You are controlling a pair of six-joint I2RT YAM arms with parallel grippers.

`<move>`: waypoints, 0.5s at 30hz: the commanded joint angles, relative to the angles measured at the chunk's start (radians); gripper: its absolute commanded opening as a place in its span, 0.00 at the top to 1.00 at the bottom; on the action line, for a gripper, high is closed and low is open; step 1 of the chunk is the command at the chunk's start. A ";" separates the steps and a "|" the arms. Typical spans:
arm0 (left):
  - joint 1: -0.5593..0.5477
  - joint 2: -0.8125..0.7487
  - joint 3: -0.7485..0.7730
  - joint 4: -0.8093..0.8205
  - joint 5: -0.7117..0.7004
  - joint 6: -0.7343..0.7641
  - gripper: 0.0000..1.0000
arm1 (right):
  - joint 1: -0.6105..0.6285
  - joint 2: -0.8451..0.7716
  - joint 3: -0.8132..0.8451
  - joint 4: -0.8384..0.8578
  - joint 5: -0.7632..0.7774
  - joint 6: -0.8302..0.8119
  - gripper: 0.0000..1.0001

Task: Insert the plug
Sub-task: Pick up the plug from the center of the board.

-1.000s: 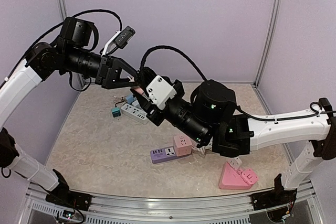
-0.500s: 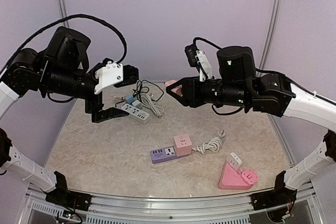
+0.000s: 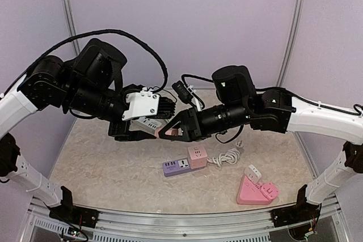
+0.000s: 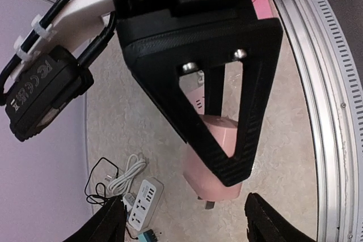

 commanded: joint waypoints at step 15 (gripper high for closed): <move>-0.007 0.004 -0.067 0.054 0.045 0.009 0.98 | -0.024 0.020 -0.014 0.211 -0.137 0.126 1.00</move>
